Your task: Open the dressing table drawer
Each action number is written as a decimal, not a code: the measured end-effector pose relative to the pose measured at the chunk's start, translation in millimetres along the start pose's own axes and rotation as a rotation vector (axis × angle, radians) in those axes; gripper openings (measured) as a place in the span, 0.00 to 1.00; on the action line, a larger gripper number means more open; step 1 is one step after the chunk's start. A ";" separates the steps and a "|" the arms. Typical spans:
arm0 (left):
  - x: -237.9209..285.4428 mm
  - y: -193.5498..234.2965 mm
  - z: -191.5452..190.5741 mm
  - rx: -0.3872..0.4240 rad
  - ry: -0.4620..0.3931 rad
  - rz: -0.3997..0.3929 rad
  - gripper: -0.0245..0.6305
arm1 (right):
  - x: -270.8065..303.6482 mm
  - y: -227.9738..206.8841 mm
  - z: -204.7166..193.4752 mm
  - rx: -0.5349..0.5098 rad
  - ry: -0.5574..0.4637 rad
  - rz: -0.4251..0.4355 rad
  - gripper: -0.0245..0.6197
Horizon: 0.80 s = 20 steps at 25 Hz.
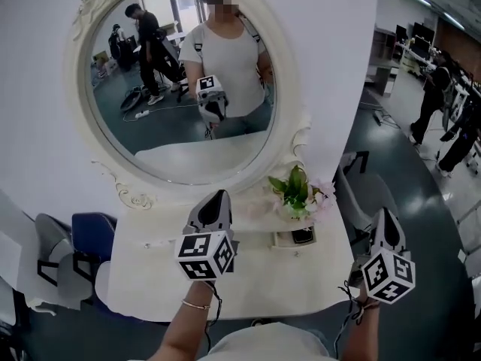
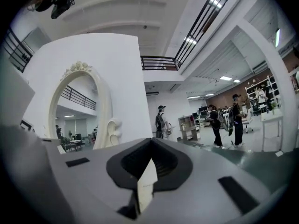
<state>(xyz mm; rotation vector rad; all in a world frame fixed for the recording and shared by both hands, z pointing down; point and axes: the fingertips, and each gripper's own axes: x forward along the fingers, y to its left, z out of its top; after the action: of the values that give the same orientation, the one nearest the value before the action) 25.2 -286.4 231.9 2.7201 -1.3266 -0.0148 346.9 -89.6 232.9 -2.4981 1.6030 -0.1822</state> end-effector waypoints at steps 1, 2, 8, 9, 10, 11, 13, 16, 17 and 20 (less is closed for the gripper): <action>0.9 -2.1 4.5 0.002 -0.007 -0.004 0.07 | -1.6 -7.6 1.1 -0.005 0.000 -0.022 0.05; 1.3 -4.4 6.9 0.005 -0.011 -0.008 0.07 | -3.2 -14.0 1.3 -0.005 0.003 -0.042 0.05; 2.9 -13.9 0.9 0.012 0.009 -0.024 0.07 | -5.6 -18.3 -2.9 -0.004 0.013 -0.063 0.05; 3.0 -14.1 -0.3 0.012 0.012 -0.023 0.07 | -5.5 -16.6 -3.8 -0.006 0.014 -0.061 0.05; 3.1 -14.3 -1.5 0.013 0.015 -0.022 0.07 | -5.9 -15.3 -4.0 -0.014 0.013 -0.064 0.05; 3.2 -14.8 -2.9 0.013 0.018 -0.021 0.07 | -6.8 -14.4 -3.6 -0.032 0.009 -0.072 0.05; 3.0 -16.3 -6.5 0.011 0.026 -0.022 0.07 | -8.4 -12.0 -3.0 -0.078 0.007 -0.085 0.04; 3.0 -17.9 -10.7 0.006 0.033 -0.024 0.07 | -6.3 -7.3 -6.2 -0.073 0.019 -0.070 0.04; 3.2 -18.4 -11.6 0.005 0.035 -0.025 0.07 | -5.4 -6.6 -7.7 -0.070 0.023 -0.066 0.04; 3.6 -20.5 -13.3 -0.001 0.037 -0.026 0.07 | -4.6 -5.8 -12.0 -0.078 0.038 -0.061 0.04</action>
<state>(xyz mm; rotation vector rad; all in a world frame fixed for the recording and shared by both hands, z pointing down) 44.3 -275.5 243.0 2.7231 -1.2805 0.0328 347.8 -84.0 245.8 -2.6189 1.5789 -0.1794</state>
